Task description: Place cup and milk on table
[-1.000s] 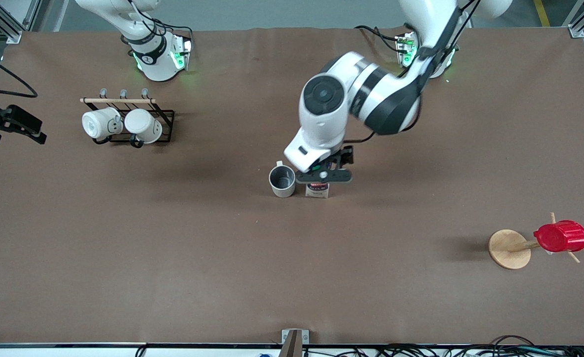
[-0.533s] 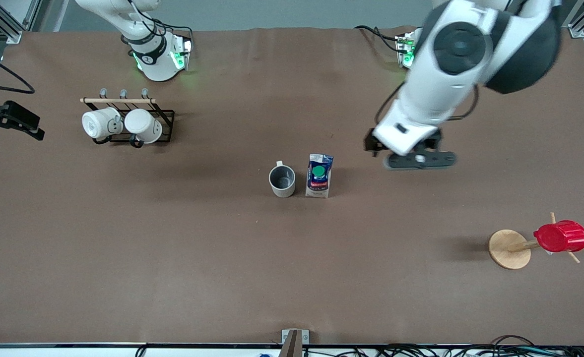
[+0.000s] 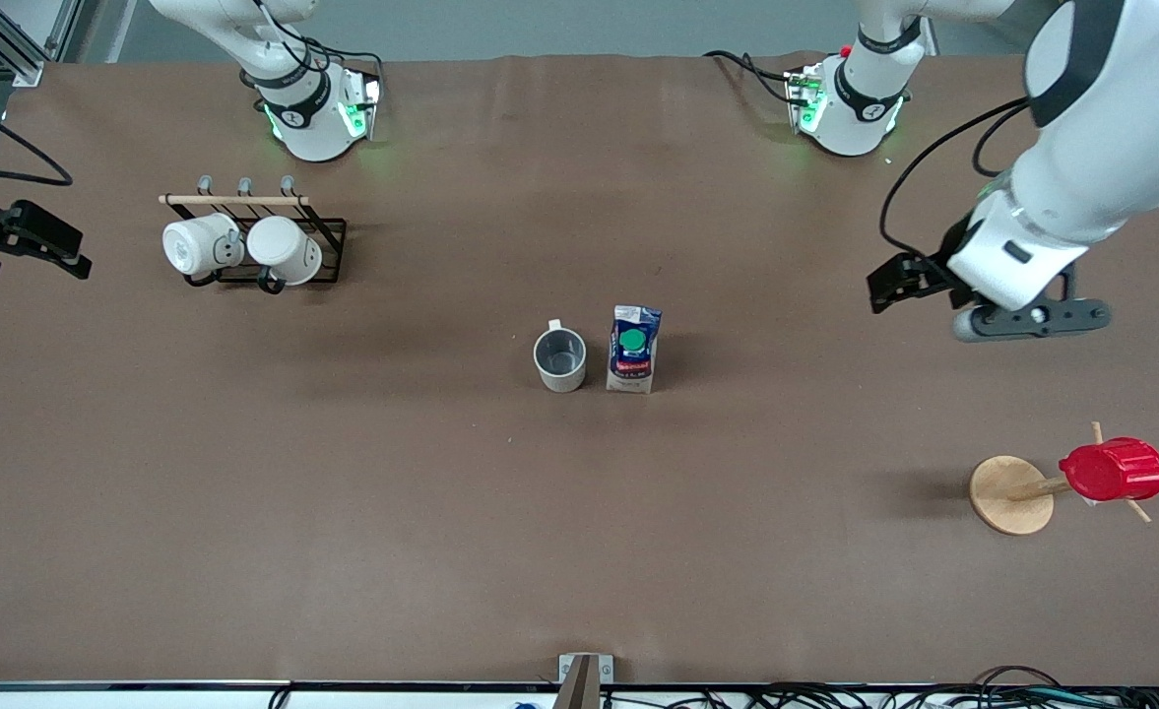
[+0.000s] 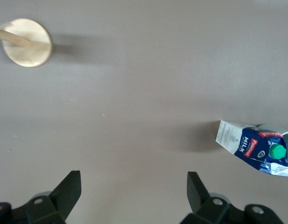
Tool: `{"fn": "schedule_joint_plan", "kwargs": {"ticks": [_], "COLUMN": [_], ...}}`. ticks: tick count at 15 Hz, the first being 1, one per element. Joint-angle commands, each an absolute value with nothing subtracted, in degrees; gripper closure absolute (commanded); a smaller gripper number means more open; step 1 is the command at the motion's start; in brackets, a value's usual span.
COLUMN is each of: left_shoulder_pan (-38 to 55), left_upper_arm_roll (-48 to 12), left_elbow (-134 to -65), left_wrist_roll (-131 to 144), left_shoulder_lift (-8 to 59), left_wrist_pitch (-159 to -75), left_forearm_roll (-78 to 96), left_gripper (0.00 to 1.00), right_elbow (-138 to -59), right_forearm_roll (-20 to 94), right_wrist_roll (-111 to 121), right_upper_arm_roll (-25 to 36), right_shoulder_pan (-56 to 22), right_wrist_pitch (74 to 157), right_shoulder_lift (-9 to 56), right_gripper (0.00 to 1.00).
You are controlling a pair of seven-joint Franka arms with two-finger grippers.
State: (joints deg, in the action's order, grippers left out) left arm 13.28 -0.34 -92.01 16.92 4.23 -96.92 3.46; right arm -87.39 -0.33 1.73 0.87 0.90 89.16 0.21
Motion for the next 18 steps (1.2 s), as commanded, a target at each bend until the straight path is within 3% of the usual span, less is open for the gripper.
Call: {"fn": "schedule_joint_plan", "kwargs": {"ticks": [1, 6, 10, 18], "left_shoulder_pan": [10.90, 7.56, 2.56, 3.08], "left_upper_arm_roll": [-0.44, -1.31, -6.93, -6.16], "left_elbow": [-94.22, -97.02, -100.36, -101.16], "left_wrist_roll": [11.80, 5.28, 6.06, 7.73], "left_shoulder_lift": [0.18, -4.39, -7.55, -7.30], "left_wrist_pitch": [-97.47, -95.01, -95.36, -96.67], "left_forearm_roll": [2.46, 1.94, 0.62, 0.53], "left_gripper": [0.00, 0.00, 0.00, 0.00], "right_elbow": [-86.31, -86.31, -86.22, -86.31], "right_forearm_roll": [-0.79, -0.79, -0.79, -0.79], "right_wrist_roll": [2.29, 2.20, 2.20, 2.20], "right_upper_arm_roll": [-0.09, -0.09, -0.09, 0.00], "right_shoulder_pan": [1.76, 1.14, 1.05, 1.41], "right_wrist_pitch": [88.59, 88.42, 88.95, 88.77], "right_shoulder_lift": [0.70, 0.62, 0.70, 0.70], "right_gripper": [0.00, 0.00, 0.00, 0.00]}}
